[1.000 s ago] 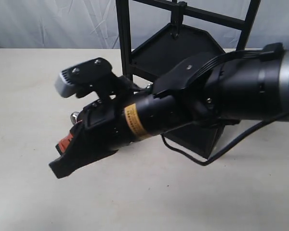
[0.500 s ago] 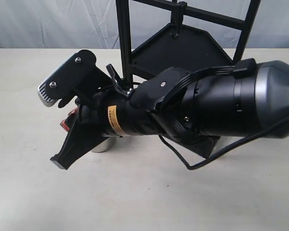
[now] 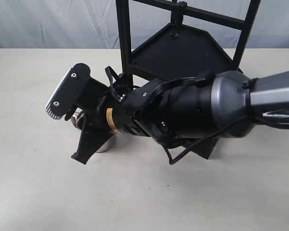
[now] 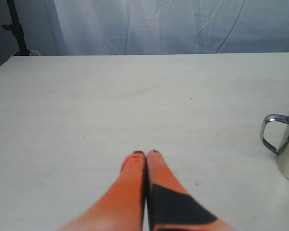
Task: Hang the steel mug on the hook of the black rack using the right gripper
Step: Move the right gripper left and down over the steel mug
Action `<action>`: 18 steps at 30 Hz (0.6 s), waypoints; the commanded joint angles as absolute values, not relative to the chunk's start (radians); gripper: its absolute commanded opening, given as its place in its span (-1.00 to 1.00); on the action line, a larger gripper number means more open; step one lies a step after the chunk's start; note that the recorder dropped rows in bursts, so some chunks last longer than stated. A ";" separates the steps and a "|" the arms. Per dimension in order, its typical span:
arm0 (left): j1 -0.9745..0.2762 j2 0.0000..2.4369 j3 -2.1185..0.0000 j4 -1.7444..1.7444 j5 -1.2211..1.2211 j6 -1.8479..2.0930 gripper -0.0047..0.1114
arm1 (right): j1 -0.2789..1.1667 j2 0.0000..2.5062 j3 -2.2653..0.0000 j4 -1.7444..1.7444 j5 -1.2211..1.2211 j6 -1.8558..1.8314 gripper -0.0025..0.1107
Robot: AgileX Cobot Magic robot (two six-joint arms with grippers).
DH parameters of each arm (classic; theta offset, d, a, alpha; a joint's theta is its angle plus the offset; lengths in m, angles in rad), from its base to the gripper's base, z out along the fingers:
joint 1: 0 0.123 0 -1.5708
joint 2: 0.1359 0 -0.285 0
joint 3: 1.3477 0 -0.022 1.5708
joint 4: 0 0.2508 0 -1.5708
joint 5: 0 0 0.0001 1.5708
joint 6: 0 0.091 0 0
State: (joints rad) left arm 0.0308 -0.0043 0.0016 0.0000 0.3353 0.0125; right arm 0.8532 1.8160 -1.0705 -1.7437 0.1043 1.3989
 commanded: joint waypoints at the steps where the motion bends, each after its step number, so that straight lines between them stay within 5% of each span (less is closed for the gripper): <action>1: 0.026 0.000 0.000 0.000 0.328 0.007 -0.92 | 0.848 1.812 -1.076 -1.653 0.132 1.325 -0.45; 6: 0.026 0.000 0.000 0.000 0.328 0.007 -0.92 | 0.904 1.789 -1.070 -1.336 0.225 1.064 -0.45; 14: 0.026 0.000 0.000 0.000 0.328 0.007 -0.92 | 0.976 1.789 -1.204 -0.806 0.742 0.603 -0.45; 18: 0.026 0.000 0.000 0.000 0.328 0.007 -0.92 | 0.955 1.789 -1.317 -0.316 0.858 0.105 -0.66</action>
State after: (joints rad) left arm 0.0308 -0.0043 0.0016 0.0000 0.3353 0.0125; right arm 0.9634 1.7988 -1.2516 -0.6345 0.7749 0.4214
